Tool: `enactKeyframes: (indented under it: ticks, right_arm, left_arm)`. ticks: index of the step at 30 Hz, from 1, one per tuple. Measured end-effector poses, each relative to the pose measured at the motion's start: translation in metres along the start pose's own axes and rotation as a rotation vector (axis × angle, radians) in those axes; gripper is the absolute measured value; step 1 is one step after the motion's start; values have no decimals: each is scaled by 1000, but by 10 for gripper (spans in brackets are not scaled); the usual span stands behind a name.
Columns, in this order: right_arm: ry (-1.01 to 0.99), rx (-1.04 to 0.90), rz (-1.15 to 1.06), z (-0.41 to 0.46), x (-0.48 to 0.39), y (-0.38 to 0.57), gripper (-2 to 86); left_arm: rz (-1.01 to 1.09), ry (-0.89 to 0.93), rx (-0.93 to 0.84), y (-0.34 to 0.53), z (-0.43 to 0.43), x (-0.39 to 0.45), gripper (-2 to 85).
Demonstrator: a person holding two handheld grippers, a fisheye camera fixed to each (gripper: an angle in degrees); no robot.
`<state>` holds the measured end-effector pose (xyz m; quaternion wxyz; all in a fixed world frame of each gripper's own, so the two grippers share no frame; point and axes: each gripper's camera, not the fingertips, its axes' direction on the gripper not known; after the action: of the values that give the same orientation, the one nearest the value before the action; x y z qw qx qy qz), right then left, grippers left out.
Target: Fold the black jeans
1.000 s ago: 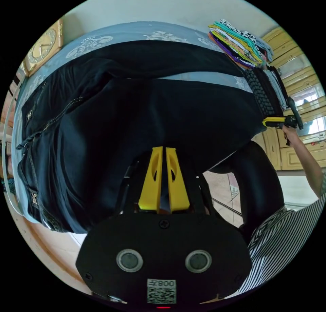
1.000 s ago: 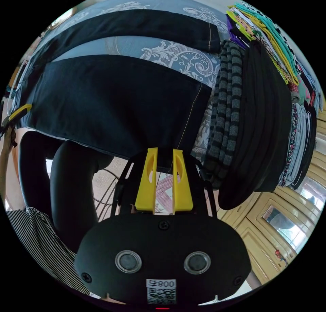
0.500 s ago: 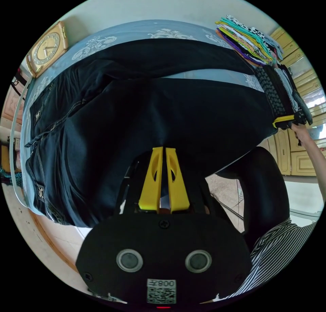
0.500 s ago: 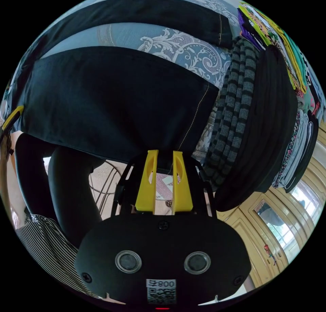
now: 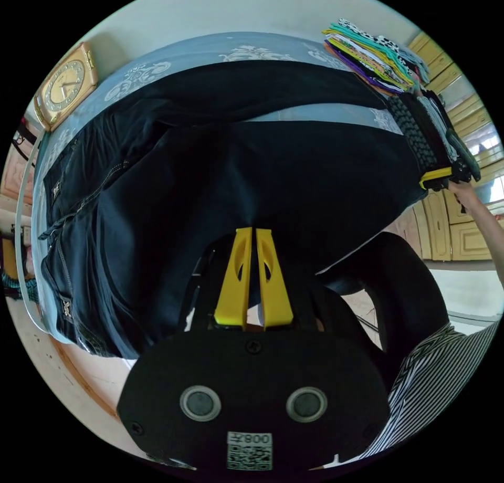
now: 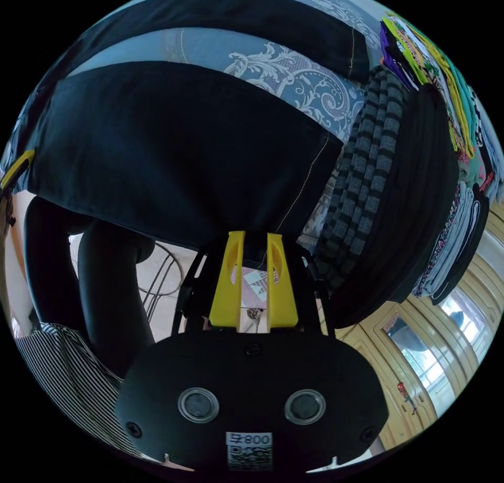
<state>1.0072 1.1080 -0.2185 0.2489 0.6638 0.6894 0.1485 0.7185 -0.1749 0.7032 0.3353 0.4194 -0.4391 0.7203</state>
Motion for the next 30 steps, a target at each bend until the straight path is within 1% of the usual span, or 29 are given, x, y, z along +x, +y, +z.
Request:
enactKeyframes:
  ticks: [4,8,11,16,22,26,30]
  right_arm:
    - [13,4,-19,-13,-7,-3,72]
    - [8,-64,-23,-27,-11,-17,72]
    - [5,-105,-22,-39,-15,-26,71]
    - [14,-137,23,-61,-22,-36,71]
    - [16,-189,103,-92,-29,-50,70]
    - [68,-220,96,-115,-42,-58,68]
    - [67,-211,130,-138,-46,-60,67]
  left_arm:
    - [39,36,10,-3,3,-4,13]
    - [20,123,-3,-10,7,-18,11]
    - [73,90,-38,-18,8,-16,11]
    - [80,54,-70,-28,10,-19,12]
    - [27,111,-149,-45,14,-43,12]
    - [42,153,-187,-54,16,-63,12]
    - [47,171,-201,-59,16,-80,11]
